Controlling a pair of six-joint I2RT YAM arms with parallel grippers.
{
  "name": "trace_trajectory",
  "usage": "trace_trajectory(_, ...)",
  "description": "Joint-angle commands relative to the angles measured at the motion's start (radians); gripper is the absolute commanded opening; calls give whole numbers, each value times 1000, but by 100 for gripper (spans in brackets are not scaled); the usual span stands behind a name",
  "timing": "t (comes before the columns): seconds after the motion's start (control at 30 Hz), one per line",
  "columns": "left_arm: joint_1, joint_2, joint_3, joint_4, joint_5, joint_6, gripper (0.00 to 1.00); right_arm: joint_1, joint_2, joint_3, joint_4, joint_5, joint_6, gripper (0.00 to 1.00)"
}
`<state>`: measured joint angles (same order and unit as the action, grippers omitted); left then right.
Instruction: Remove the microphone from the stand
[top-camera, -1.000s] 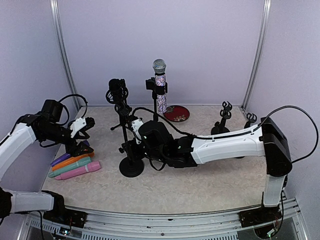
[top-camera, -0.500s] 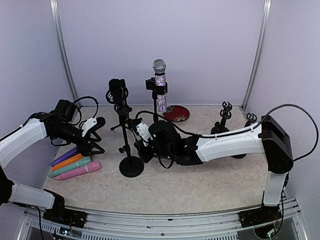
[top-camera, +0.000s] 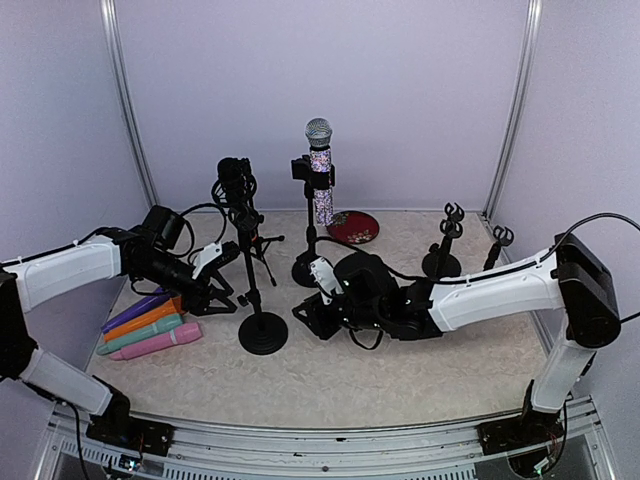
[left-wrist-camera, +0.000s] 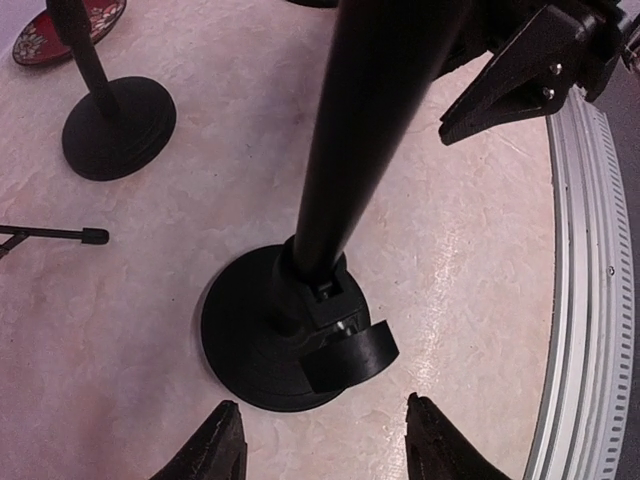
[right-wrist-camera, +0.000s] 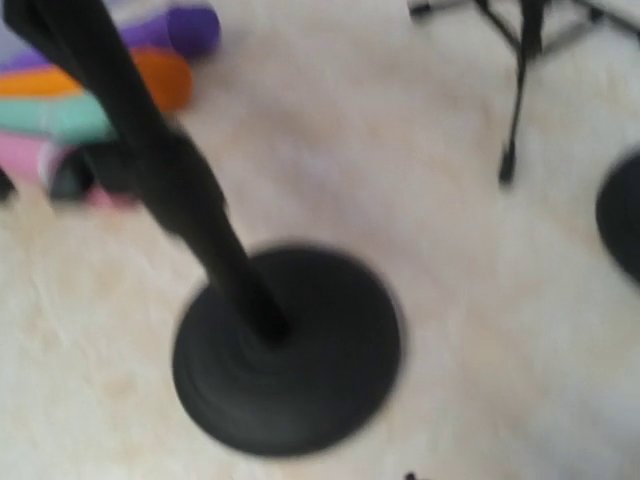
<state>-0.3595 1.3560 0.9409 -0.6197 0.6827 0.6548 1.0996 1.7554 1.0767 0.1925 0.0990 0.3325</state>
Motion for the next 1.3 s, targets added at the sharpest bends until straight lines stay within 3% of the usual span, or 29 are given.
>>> trace_trajectory(0.0,-36,28,25,55,39,-31,53,12,-43,-50,12,-7,67,35)
trace_trajectory(0.43,-82,34,16,74,73,-43,49,14,-29,-15,5,-59,101,37)
trace_trajectory(0.7,-84,-7,-28,82,90,-42,49,14,30,163,28,-120,94,40)
trace_trajectory(0.87,-84,-18,-43,85,114,-36,49,11,110,365,-57,-133,65,40)
trace_trajectory(1.1,-98,-2,-39,95,145,-28,49,-3,199,515,-122,-177,39,31)
trace_trajectory(1.27,-117,2,-26,74,170,-10,50,-23,192,526,-126,-222,9,16)
